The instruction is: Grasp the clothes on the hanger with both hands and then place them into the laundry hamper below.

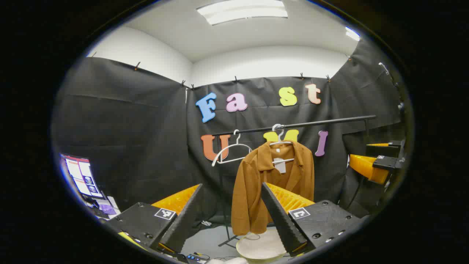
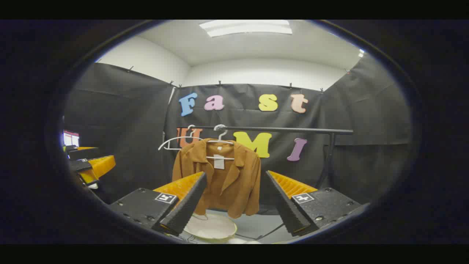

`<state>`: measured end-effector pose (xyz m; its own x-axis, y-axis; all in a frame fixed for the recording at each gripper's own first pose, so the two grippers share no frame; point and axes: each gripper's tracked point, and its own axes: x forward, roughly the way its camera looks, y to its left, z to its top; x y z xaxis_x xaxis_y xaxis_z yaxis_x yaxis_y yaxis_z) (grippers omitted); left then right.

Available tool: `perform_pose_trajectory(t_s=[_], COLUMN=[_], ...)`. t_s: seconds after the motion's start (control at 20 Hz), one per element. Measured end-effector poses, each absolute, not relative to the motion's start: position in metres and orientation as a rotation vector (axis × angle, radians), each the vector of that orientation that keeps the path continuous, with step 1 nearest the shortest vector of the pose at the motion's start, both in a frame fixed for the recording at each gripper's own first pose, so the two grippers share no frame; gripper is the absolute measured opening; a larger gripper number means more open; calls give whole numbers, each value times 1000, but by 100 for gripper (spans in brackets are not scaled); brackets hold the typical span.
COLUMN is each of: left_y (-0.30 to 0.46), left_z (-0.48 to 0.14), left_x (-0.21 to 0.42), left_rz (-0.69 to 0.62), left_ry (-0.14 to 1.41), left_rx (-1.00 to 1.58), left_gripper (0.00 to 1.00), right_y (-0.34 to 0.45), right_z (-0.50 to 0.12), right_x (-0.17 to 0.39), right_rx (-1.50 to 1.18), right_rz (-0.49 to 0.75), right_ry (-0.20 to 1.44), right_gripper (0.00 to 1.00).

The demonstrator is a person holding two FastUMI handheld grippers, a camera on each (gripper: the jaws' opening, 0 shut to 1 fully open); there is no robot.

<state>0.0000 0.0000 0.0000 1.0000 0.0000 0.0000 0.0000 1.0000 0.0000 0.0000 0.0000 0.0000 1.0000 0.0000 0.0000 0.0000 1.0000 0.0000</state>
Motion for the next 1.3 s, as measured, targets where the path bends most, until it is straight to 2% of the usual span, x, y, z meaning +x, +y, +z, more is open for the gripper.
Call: perform_pose_trajectory(t_s=[0.75,0.8,0.85,0.95,1.0,1.15,1.2,1.25,1.3], left_y=[-18,-23,-28,-40,-48,-75,-85,-97,-107], left_z=[-13,-15,-17,-22,-22,-24,-26,-28,-33], left_x=[30,34,40,54,63,99,112,125,139], left_rz=[-71,-78,-83,-97,-110,-134,-143,-156,-167], left_ry=[-20,-21,-18,-16,-17,-29,-36,-37,-33], left_rx=[10,10,10,4,-3,-28,-37,-48,-54], left_gripper=[100,97,100,96,100,100,97,100,97], right_y=[-6,-9,-12,-12,-14,-26,-30,-34,-38], right_z=[-22,-22,-25,-33,-36,-45,-49,-54,-59], right_x=[29,35,44,62,73,112,127,142,157], right_rx=[9,5,2,-1,-3,4,8,13,21], right_rz=[-37,-39,-35,-17,-11,14,23,31,40], right_ry=[24,21,23,30,32,36,39,44,54], right_gripper=[100,100,100,100,100,100,100,100,100])
